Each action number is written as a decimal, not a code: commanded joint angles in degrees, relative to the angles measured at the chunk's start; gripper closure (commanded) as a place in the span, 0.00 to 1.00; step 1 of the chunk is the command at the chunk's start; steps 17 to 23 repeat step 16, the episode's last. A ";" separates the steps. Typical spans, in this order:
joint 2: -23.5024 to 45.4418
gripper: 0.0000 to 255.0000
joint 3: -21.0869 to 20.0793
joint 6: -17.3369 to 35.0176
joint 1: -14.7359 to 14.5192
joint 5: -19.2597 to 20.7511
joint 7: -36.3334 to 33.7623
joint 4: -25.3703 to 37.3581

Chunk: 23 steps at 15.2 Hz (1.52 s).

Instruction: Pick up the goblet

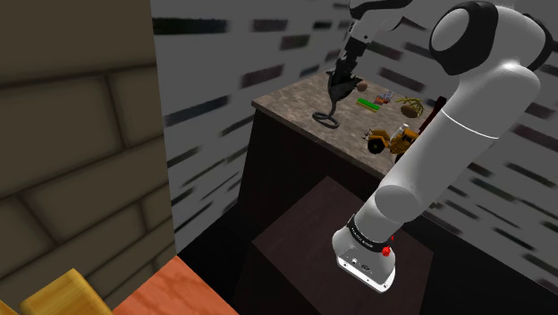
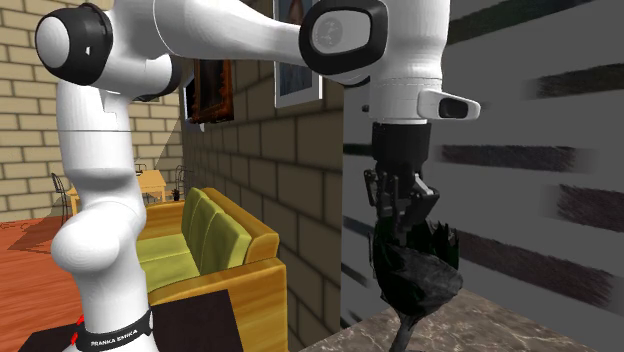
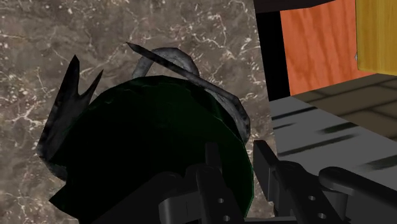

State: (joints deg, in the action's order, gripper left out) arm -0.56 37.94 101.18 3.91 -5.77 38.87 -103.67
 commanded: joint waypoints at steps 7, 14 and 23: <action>0.31 1.00 0.07 -5.80 0.06 -0.09 -0.44 6.05; 1.48 1.00 0.35 -11.47 0.36 -0.76 -0.43 12.61; 1.51 1.00 0.36 -11.59 0.37 -0.78 -0.43 12.75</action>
